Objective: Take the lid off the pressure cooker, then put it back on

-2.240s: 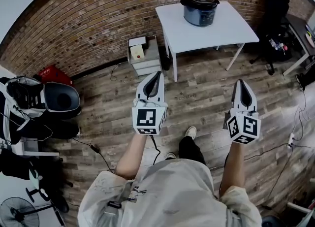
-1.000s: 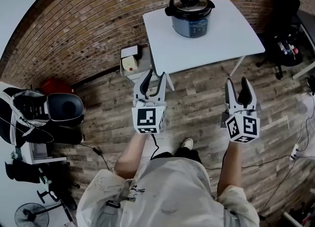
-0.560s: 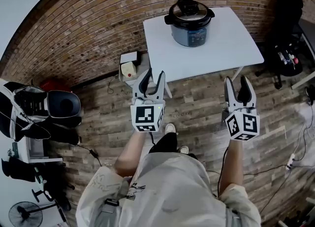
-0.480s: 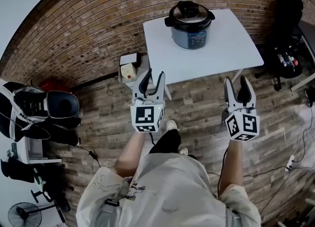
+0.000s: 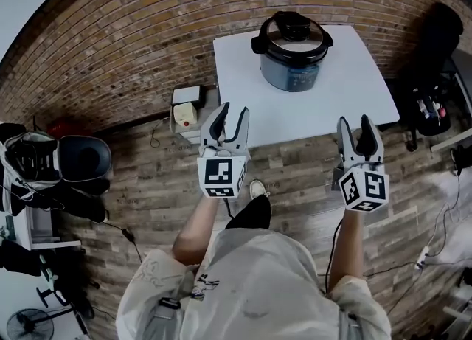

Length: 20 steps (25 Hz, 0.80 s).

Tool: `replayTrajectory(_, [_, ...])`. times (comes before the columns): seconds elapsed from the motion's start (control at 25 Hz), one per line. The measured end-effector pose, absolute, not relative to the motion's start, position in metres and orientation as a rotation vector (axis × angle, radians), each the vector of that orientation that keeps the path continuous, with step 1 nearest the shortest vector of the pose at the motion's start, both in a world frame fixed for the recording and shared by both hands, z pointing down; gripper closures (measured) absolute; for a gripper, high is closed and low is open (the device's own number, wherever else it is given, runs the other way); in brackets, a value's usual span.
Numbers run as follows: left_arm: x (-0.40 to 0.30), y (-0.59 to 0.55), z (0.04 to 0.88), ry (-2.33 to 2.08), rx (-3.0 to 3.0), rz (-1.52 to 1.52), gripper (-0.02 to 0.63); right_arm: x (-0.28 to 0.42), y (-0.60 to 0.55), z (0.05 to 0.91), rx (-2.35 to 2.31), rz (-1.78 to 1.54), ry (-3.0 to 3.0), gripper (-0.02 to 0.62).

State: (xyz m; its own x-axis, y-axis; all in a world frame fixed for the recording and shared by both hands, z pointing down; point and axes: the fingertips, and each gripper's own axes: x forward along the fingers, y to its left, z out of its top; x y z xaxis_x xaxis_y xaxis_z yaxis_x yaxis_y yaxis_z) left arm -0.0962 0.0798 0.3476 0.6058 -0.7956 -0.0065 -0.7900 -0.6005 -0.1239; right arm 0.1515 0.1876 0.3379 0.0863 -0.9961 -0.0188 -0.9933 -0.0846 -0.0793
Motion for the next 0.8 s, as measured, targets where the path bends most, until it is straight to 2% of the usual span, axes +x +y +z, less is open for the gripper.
replayTrajectory(0.48, [-0.093, -0.057, 0.349, 1.412, -2.703, -0.073, 0.436, 0.165, 0.032, 0.32, -2.234, -0.005, 2.172, 0.328])
replayTrajectory(0.8, [-0.097, -0.115, 0.343, 1.432, -2.691, -0.041, 0.436, 0.161, -0.029, 0.309, -2.214, 0.053, 2.192, 0.328])
